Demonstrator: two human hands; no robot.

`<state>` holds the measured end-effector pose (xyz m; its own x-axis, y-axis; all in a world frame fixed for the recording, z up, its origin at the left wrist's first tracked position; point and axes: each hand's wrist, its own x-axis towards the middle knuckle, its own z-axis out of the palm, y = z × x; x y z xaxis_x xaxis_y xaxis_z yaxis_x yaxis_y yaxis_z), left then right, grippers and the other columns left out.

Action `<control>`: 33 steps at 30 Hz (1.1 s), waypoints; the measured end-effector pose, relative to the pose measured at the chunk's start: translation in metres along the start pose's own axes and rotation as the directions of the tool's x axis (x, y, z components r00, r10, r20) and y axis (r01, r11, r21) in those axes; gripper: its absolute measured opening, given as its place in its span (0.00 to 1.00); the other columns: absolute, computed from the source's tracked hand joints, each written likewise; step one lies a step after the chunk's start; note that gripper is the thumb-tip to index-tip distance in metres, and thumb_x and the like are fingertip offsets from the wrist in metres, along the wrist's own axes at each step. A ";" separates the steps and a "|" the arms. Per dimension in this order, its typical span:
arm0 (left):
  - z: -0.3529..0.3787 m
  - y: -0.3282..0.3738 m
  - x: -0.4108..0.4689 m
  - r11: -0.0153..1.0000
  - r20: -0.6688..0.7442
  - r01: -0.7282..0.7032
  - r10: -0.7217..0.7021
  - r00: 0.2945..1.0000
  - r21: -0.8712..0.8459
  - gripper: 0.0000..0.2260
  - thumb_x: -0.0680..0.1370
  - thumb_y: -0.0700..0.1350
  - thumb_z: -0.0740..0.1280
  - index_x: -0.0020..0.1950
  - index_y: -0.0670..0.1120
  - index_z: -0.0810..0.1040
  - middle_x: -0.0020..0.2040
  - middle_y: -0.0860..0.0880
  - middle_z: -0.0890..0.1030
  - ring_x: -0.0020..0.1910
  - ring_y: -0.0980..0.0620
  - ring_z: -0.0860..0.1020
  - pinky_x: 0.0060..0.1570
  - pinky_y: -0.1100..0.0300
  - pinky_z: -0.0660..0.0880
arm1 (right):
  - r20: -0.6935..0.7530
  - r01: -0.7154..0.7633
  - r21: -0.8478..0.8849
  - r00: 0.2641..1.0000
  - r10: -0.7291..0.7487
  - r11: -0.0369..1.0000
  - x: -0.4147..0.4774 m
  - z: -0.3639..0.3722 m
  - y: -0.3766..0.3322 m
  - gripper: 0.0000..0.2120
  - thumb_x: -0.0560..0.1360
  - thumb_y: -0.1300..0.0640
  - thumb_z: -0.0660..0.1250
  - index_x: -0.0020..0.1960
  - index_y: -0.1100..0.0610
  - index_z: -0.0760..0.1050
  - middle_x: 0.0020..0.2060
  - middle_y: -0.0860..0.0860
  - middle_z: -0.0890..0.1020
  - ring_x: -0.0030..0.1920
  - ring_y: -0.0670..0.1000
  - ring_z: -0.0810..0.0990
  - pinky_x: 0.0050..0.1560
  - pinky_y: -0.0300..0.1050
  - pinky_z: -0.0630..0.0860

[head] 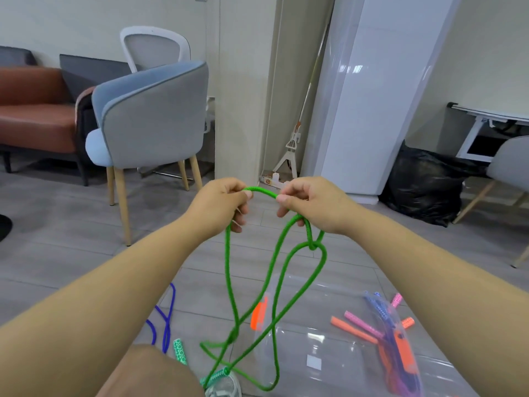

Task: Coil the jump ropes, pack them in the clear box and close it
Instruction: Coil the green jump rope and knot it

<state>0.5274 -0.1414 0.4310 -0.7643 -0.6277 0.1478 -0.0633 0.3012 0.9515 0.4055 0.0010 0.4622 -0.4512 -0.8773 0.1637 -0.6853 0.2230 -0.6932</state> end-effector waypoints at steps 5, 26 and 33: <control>-0.014 -0.016 0.010 0.973 -0.166 0.001 0.039 0.985 0.231 0.05 0.79 0.44 0.63 0.45 0.46 0.76 0.30 0.49 0.70 0.27 0.52 0.65 0.27 0.61 0.62 | 0.093 0.013 -0.334 0.995 0.020 0.943 0.003 -0.011 0.005 0.12 0.68 0.49 0.74 0.49 0.51 0.80 0.43 0.44 0.82 0.37 0.38 0.77 0.38 0.32 0.69; 0.014 -0.052 0.003 0.888 0.457 0.027 -0.262 0.850 0.459 0.09 0.79 0.44 0.62 0.57 0.53 0.75 0.53 0.49 0.78 0.50 0.49 0.78 0.46 0.54 0.75 | -0.138 0.197 0.347 0.978 -0.157 0.917 0.012 -0.002 0.008 0.05 0.60 0.64 0.58 0.31 0.56 0.69 0.27 0.47 0.69 0.27 0.43 0.64 0.30 0.34 0.62; 0.062 -0.111 0.004 0.758 0.700 -0.207 -0.411 0.584 0.618 0.26 0.76 0.37 0.67 0.72 0.52 0.67 0.67 0.51 0.74 0.60 0.52 0.74 0.62 0.59 0.70 | -0.166 0.235 0.430 0.970 -0.180 0.872 0.003 0.007 0.025 0.07 0.58 0.67 0.56 0.32 0.58 0.67 0.23 0.41 0.68 0.27 0.43 0.63 0.31 0.32 0.61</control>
<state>0.4914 -0.1326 0.3095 -0.8696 0.0117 -0.4936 -0.2867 0.8019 0.5241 0.3909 0.0012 0.4399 -0.4094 -0.8201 0.3998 -0.4575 -0.1946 -0.8676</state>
